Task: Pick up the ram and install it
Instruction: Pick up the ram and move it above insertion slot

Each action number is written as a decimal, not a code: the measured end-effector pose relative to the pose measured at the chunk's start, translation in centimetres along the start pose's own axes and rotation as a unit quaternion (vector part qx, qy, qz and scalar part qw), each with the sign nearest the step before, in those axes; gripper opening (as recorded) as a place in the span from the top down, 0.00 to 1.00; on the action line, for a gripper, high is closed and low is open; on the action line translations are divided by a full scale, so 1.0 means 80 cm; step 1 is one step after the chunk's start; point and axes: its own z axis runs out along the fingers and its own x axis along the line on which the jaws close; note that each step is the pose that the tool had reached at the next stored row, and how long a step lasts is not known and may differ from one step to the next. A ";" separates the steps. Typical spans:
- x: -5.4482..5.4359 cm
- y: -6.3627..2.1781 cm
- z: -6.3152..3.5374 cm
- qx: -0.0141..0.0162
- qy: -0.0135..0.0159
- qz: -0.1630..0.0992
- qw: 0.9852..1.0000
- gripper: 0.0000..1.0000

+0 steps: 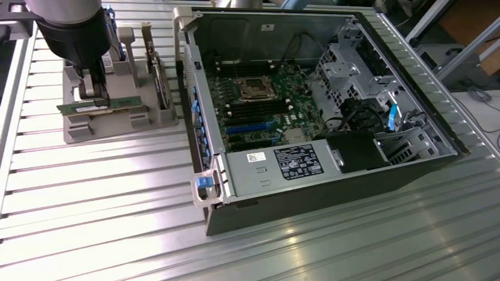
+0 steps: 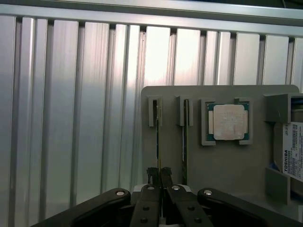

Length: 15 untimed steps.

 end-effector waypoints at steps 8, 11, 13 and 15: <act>0.000 0.000 -0.002 0.000 0.000 0.000 1.000 0.88; 0.000 0.000 -0.004 0.000 0.000 0.000 1.000 0.88; 0.000 0.000 -0.004 0.000 0.000 0.000 1.000 0.88; 0.000 0.000 -0.005 0.000 0.000 0.000 1.000 0.88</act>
